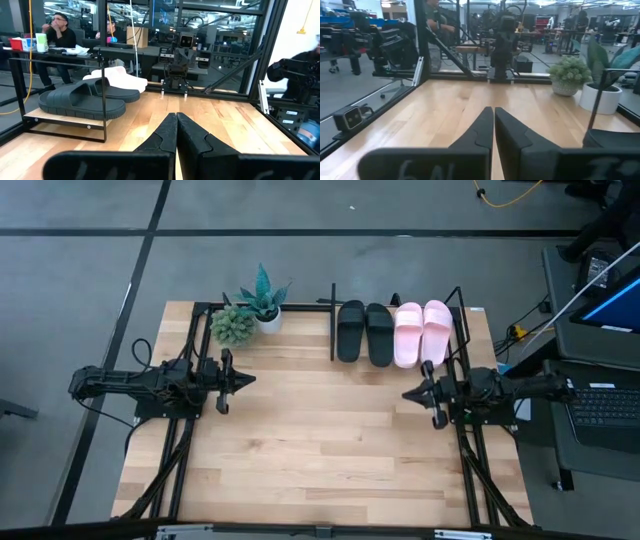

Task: Pick and place slides into the shelf
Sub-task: Return to Home Position

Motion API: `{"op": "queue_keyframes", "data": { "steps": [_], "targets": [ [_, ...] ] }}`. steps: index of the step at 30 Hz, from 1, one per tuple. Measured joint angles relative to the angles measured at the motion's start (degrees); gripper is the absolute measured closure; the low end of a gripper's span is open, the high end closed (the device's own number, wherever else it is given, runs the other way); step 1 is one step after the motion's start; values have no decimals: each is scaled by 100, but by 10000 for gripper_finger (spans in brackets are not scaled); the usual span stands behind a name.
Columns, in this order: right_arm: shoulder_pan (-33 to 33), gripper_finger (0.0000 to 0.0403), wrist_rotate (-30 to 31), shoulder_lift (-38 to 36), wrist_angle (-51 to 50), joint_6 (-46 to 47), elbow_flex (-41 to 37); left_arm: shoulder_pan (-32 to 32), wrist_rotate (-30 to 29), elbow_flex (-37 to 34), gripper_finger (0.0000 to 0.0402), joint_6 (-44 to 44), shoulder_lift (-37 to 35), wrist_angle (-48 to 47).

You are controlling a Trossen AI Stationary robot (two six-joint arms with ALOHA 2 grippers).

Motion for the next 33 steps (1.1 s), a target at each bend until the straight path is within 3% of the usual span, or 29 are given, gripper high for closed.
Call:
{"op": "queue_keyframes", "data": {
  "steps": [33],
  "targets": [
    [179, 383, 2, 9, 0, -4, 0, 0, 0, 0, 401, 0, 2, -3]
  ]
}}
